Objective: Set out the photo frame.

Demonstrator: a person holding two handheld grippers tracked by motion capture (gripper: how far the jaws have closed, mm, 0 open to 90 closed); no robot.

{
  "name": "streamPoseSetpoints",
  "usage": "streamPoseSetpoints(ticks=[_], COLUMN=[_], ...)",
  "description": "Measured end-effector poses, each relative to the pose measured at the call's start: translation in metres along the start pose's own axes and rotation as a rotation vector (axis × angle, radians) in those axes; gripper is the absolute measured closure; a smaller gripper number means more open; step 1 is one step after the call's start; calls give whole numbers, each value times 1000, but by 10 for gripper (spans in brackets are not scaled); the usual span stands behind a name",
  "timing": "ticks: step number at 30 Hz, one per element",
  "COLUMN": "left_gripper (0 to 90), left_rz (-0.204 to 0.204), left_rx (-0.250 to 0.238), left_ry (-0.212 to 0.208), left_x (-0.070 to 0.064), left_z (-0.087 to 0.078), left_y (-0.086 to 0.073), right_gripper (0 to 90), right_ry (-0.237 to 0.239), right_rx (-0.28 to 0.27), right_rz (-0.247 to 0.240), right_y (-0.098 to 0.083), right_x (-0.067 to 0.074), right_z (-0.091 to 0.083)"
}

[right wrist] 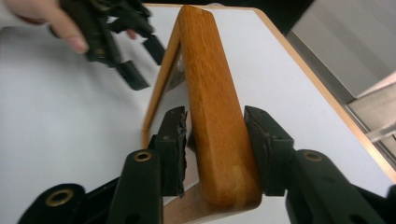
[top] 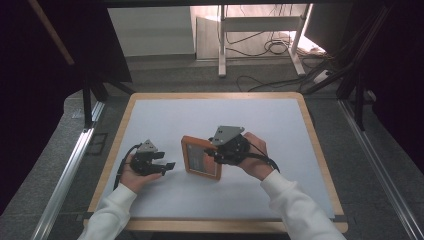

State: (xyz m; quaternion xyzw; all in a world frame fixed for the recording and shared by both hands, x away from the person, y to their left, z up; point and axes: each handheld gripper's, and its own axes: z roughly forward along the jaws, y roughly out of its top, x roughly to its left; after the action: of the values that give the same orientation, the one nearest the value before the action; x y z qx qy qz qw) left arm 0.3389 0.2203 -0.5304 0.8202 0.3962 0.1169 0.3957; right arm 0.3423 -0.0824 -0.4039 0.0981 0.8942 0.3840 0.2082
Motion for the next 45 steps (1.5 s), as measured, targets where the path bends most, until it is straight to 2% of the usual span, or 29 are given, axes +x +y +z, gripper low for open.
streamPoseSetpoints(ticks=[1,4,12,18,23,25,26,27,29,33,35,40,45], left_gripper=[334,333,328,326,324,324,324,324,324,324,323,323,340], left_rz=[-1,0,2,1,2,0,1,2,3,6,8,9,19], left_rx=[1,2,2,2,-1,-4,-4,-4,-5,-3,-2,-5,9], left_ry=[-1,-1,-2,-4,-3,-2,-2,-2,-2,-3,-4,-8,-11], left_x=[0,0,0,0,0,0,0,0,-1,-2,-3,-6,-8], left_z=[0,1,1,1,1,1,0,0,0,1,2,5,7], left_y=[0,0,0,0,0,0,0,0,0,1,1,2,5], right_gripper=[556,528,427,402,353,322,290,290,271,251,242,230,225], right_ry=[-13,-19,-79,-85,-97,-107,-110,-110,-116,-86,-80,-95,-110], right_rx=[-3,0,20,12,6,-7,-31,-31,-50,-91,-97,-101,-80], right_rz=[13,23,56,101,104,125,166,166,202,281,305,359,420], right_y=[-1,-3,-10,-16,-17,-17,-20,-20,-23,-38,-48,-79,-114], right_x=[-5,-8,-22,-30,-29,-29,-29,-29,-29,-24,-20,-10,-3], right_z=[3,6,16,22,22,19,13,13,6,-12,-20,-39,-48])
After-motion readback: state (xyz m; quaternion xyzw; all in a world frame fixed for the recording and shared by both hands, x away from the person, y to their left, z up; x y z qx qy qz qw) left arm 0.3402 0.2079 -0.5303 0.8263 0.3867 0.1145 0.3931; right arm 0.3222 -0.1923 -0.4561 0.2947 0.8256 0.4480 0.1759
